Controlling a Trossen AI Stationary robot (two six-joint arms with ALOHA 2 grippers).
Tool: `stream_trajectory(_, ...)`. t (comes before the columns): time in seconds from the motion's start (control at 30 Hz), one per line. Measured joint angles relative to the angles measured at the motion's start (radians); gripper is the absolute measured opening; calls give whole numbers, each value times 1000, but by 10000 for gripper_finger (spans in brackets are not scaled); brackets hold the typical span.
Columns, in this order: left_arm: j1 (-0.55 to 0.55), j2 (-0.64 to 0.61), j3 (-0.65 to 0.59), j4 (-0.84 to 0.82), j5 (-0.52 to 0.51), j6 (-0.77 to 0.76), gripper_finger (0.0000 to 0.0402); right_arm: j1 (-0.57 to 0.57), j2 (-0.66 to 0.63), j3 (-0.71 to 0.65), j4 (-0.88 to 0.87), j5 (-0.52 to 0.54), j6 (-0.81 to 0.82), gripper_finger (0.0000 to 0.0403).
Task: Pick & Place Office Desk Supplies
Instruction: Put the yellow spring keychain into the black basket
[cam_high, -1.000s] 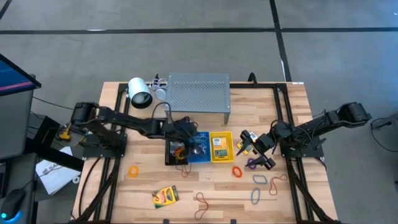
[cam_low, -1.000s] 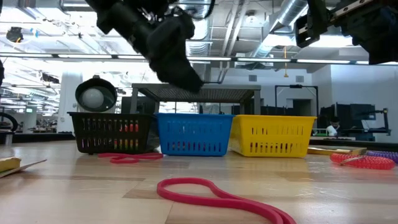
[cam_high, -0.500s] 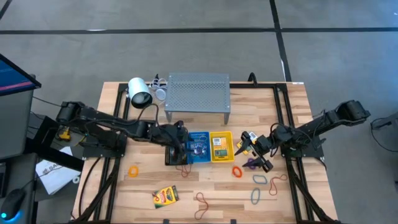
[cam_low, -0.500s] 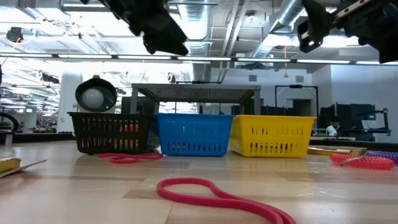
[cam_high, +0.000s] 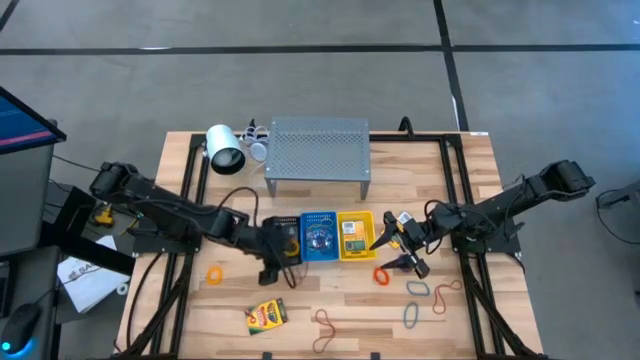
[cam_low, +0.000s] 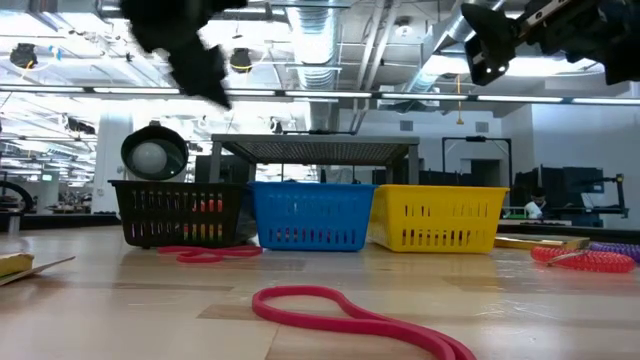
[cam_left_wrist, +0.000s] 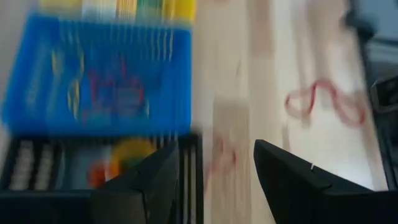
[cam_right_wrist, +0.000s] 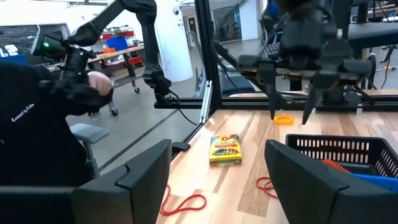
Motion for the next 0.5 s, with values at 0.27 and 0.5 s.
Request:
stream_trajectory(0.27, -83, -62, -1, -281, 137, -350, 198, 0, 0, 0, -4, 0, 1, 255)
stream_trajectory(0.5, -216, -125, -1, -501, 112, -679, 198, 1, 0, 0, -9, 0, 1, 255)
